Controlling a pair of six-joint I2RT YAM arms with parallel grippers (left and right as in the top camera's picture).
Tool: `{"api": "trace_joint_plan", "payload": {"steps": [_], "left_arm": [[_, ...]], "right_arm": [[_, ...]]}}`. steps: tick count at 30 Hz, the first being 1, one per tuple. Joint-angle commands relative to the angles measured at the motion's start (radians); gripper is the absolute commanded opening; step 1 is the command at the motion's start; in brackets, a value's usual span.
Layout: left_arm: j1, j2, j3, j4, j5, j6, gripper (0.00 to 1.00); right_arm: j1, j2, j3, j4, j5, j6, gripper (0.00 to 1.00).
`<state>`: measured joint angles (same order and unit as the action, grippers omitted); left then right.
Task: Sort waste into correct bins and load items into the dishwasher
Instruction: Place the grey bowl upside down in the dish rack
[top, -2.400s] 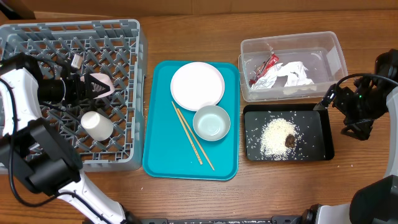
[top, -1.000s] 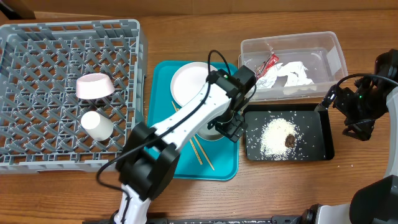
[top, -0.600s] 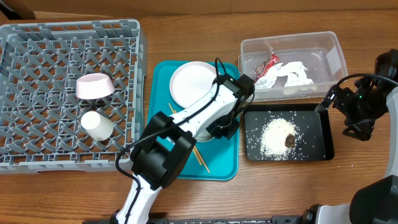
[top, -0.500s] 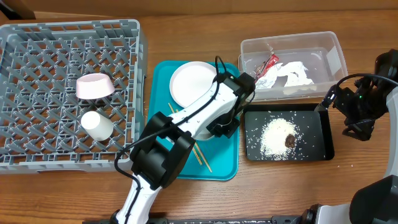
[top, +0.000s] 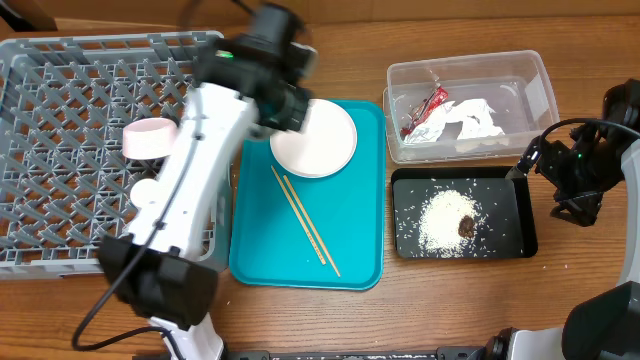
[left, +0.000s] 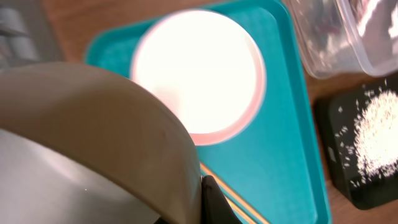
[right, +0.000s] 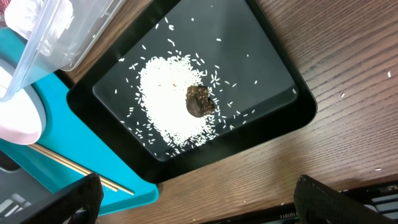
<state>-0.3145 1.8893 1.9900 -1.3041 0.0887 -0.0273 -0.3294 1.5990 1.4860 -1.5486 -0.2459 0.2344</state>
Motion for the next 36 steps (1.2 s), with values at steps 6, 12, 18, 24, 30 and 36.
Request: {"api": "trace_joint_plan", "payload": {"steps": [6, 12, 18, 24, 30, 36], "left_arm": [[0.370, 0.010, 0.009, 0.119, 0.584, 0.346, 0.04], [0.504, 0.054, 0.009, 0.192, 0.740, 0.346, 0.04], [0.584, 0.175, 0.009, 0.264, 0.850, 0.338, 0.04], [0.638, 0.293, 0.009, 0.390, 1.045, 0.334, 0.04], [0.653, 0.361, 0.009, 0.504, 1.094, 0.335, 0.04], [0.653, 0.405, 0.009, 0.598, 1.099, 0.334, 0.04]], "right_arm": [[-0.003, -0.021, 0.008, 0.002, 0.011, -0.008, 1.00], [-0.003, -0.021, 0.008, 0.002, 0.011, -0.008, 1.00], [-0.003, -0.021, 0.008, 0.002, 0.011, -0.007, 1.00], [-0.003, -0.021, 0.008, 0.002, 0.011, -0.008, 1.00], [-0.003, -0.021, 0.008, 0.002, 0.011, -0.008, 1.00], [-0.003, -0.021, 0.008, 0.001, 0.011, -0.007, 1.00]]}}
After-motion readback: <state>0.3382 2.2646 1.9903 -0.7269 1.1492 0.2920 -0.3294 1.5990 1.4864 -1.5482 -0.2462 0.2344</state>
